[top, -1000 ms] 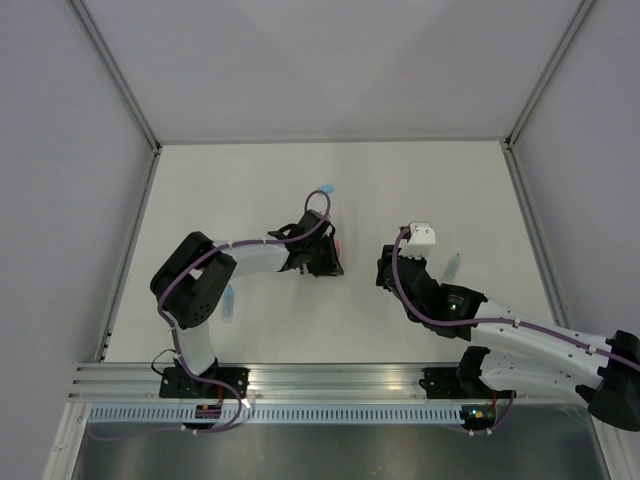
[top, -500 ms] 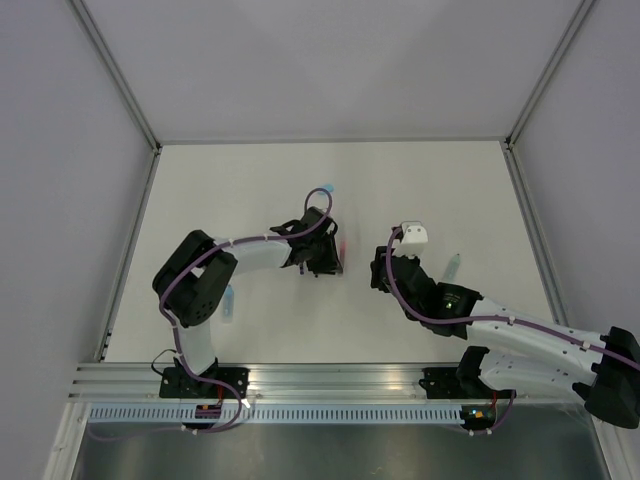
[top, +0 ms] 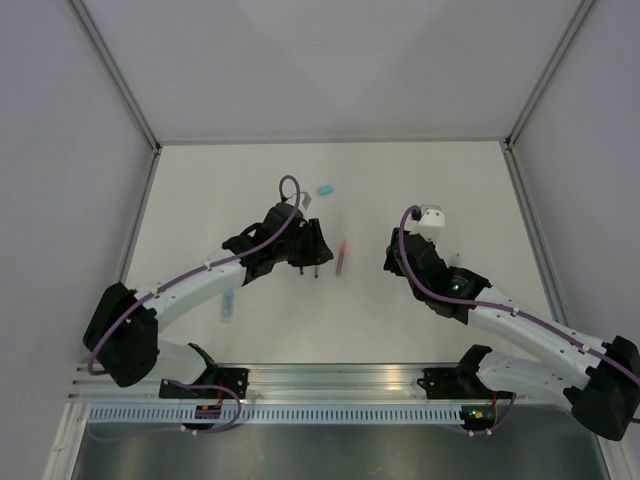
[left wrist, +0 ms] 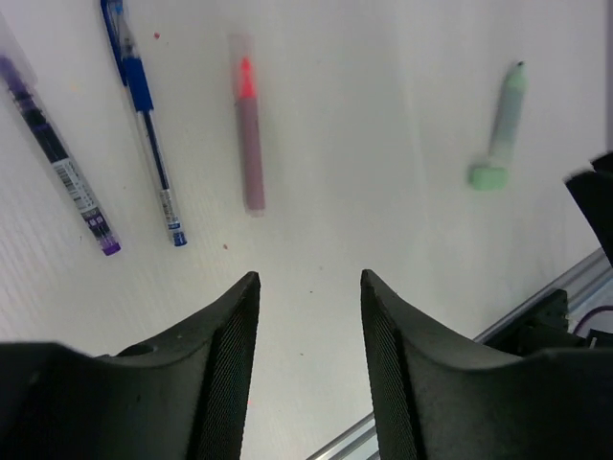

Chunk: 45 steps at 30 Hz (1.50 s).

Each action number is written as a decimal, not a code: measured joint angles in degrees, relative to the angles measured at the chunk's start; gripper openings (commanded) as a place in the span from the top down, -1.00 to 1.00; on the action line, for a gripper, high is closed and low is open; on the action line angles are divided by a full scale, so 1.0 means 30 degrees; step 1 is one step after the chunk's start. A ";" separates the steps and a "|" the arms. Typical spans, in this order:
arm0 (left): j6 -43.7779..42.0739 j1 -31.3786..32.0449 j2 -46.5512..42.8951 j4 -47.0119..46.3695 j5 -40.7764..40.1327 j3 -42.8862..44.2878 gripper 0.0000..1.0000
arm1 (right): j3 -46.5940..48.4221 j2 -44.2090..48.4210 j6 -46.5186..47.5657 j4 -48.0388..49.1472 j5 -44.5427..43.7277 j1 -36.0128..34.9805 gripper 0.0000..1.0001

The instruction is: Insert the pens into the pen caps

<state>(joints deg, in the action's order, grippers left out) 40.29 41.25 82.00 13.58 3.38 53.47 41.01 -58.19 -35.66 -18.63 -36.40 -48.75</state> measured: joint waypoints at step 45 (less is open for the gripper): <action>-0.3810 -0.0007 -0.9253 -0.5734 0.2849 -0.8029 -0.99 | 0.2404 -1.0316 0.1807 -0.3818 0.7016 1.5008 -0.22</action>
<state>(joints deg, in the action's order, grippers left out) 28.86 41.23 54.24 -3.62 11.92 29.39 48.23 -89.14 -30.24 -30.09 -15.35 -3.73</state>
